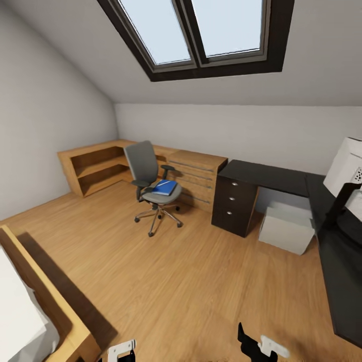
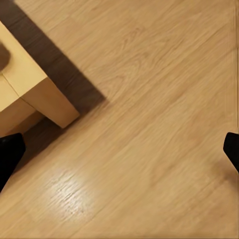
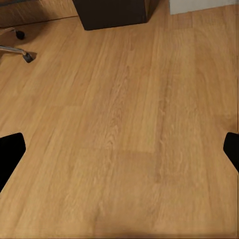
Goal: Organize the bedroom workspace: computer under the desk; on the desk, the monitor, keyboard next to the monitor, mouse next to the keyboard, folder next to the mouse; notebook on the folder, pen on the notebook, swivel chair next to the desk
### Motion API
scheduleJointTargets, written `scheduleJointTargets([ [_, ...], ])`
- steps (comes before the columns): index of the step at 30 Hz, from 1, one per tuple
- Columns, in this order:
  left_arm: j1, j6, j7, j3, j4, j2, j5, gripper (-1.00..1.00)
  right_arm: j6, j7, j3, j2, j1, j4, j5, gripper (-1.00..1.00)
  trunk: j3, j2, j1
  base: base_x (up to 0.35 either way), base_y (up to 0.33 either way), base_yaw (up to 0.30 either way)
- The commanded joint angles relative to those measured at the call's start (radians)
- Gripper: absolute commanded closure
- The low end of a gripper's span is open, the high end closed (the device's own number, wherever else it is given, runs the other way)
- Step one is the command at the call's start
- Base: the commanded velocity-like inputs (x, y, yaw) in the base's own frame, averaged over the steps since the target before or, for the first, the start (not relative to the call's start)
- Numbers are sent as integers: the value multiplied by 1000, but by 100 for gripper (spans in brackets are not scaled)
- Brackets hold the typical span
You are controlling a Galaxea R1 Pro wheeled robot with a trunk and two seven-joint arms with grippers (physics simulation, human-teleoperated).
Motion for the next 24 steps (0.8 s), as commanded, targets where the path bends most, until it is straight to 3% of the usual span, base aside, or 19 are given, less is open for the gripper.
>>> scheduleJointTargets([
  [1,-1,-6,6,-8,0,1,10,-100,-3,10,-4,1,-1,2,-10,-100,-1,-1,0,-1,0,-210],
  [12,-1,-8,4,-9,0,1,10,-100,-3,9,-4,2,-1,2,-9,-100,-2,-1,0,-27,0,-140],
  [24,-1,-7,1,-10,1,1,13,-100,-3,9,-4,0,2,1,-9,-100,-2,-1,0,-305,0,-4],
])
